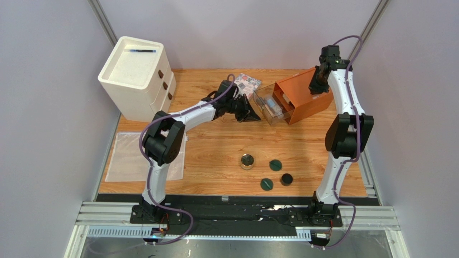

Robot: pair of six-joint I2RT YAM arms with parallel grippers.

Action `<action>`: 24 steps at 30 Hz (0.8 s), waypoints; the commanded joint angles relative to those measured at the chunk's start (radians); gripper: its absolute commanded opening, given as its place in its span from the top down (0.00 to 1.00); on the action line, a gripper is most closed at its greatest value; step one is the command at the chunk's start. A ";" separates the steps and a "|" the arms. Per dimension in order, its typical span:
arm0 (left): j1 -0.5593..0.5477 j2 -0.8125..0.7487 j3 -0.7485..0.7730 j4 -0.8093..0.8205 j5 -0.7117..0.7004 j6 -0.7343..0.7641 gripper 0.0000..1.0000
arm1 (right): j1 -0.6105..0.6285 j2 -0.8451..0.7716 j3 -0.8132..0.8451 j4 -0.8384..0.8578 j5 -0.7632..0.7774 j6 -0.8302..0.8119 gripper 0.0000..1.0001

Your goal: Organize the makeup

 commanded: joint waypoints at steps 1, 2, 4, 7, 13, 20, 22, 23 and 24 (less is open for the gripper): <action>0.005 0.038 0.122 -0.023 -0.038 -0.034 1.00 | -0.009 -0.001 -0.003 -0.002 -0.035 -0.009 1.00; 0.004 0.064 0.159 -0.025 -0.032 -0.040 1.00 | -0.009 -0.004 -0.013 -0.004 -0.041 -0.009 1.00; -0.001 0.085 0.196 -0.028 -0.034 -0.060 1.00 | -0.009 -0.005 -0.026 -0.002 -0.045 -0.017 1.00; -0.019 0.144 0.297 -0.046 -0.038 -0.083 1.00 | -0.012 -0.012 -0.043 -0.004 -0.055 -0.022 1.00; -0.084 0.357 0.619 -0.094 0.008 -0.165 1.00 | -0.033 -0.016 -0.040 -0.005 -0.102 -0.023 1.00; -0.128 0.526 0.775 0.055 0.011 -0.354 1.00 | -0.050 -0.024 -0.050 -0.008 -0.151 -0.022 1.00; -0.128 0.523 0.769 0.071 0.015 -0.362 1.00 | -0.050 -0.028 -0.058 -0.010 -0.160 -0.023 1.00; -0.127 0.512 0.755 0.098 0.015 -0.354 1.00 | -0.050 -0.028 -0.059 -0.008 -0.167 -0.028 1.00; -0.124 0.495 0.729 0.138 0.009 -0.347 1.00 | -0.050 -0.030 -0.061 -0.008 -0.171 -0.032 1.00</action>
